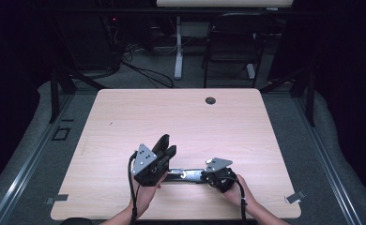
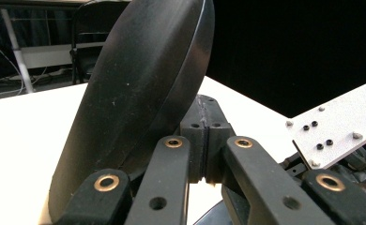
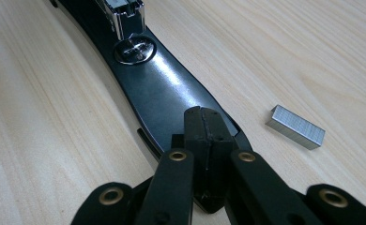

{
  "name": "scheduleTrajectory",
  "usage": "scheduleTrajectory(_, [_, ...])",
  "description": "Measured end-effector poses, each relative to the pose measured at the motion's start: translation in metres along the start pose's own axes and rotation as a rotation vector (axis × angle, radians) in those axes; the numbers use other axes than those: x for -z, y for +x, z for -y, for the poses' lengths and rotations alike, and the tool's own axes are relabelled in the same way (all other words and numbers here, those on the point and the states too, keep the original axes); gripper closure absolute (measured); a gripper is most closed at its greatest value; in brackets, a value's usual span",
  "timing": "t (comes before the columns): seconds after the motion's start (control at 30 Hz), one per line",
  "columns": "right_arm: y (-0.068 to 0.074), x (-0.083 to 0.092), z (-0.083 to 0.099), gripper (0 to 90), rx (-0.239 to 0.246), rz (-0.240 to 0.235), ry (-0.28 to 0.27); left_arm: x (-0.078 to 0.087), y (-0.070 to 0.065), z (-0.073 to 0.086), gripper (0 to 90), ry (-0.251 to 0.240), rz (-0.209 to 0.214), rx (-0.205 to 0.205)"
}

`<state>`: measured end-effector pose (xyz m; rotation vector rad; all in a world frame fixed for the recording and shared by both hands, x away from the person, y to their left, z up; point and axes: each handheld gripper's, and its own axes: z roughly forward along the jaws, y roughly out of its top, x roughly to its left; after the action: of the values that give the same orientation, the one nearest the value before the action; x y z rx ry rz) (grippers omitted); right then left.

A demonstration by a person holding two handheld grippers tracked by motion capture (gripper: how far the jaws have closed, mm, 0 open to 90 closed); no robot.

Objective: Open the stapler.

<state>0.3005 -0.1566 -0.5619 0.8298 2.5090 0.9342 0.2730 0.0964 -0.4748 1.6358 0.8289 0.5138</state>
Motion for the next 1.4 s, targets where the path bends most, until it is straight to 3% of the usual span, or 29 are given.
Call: scheduleTrajectory(1.4, [0.001,-0.001,0.000,90.0,-0.001,0.010,-0.009,0.018,0.016,-0.003,89.7,-0.030,-0.051,0.001])
